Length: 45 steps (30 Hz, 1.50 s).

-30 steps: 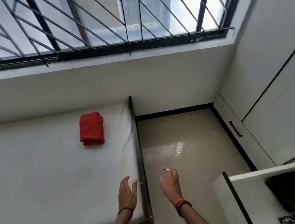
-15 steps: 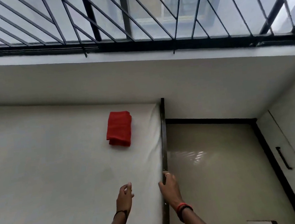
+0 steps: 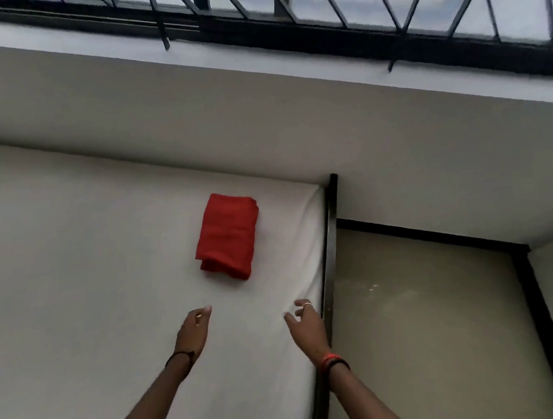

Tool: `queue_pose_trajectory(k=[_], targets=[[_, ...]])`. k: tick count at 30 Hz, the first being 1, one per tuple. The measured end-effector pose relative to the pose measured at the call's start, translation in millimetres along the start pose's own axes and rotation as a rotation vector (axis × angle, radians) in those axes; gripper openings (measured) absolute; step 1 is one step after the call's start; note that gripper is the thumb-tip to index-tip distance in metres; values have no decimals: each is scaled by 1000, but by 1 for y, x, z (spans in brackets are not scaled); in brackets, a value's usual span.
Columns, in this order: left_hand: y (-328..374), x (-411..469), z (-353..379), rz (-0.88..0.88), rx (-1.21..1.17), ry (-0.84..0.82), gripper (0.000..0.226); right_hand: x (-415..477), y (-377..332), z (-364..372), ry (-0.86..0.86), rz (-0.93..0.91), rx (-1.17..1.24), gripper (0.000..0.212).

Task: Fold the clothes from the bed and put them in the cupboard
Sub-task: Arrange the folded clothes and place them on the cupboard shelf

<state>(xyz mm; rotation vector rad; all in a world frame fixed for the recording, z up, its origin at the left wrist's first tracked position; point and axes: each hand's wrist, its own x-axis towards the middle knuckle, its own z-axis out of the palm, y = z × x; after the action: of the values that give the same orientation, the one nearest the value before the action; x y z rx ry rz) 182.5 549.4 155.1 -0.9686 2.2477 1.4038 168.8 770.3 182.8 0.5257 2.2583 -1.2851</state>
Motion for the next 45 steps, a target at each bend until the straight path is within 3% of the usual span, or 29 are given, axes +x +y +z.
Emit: queue_pose_trajectory(k=[8,12,14,17,20,21,25,27,29,31,35,45], targets=[[11,166,-22,54,80,45,57,133,-31,51,-15,155,222,68],[21,227,-24,103,82,-42,70,201,-48,79,-94,174,336,47],[28,256,-25,124,88,-92,84,231,-55,90,-96,150,390,63],[31,298,-21,130,77,-146,113,260,-71,105,-133,107,426,62],[40,318,-15,133,15,-217,112,277,-85,113,-160,86,430,105],[45,319,-13,133,4,-236,112,281,-87,114,-172,86,425,100],[55,332,-4,122,-15,-294,114,299,-88,119,-203,117,463,41],[66,331,-3,107,-1,-305,105,305,-89,120,-211,134,474,36],[73,332,-1,83,-16,-332,79,310,-90,118,-237,144,499,43],[78,337,4,38,-81,-410,70,315,-89,117,-276,151,569,49],[82,339,15,-50,-245,-547,40,319,-90,115,-316,149,670,40],[74,327,14,-156,-351,-618,38,295,-72,123,-321,184,794,39]])
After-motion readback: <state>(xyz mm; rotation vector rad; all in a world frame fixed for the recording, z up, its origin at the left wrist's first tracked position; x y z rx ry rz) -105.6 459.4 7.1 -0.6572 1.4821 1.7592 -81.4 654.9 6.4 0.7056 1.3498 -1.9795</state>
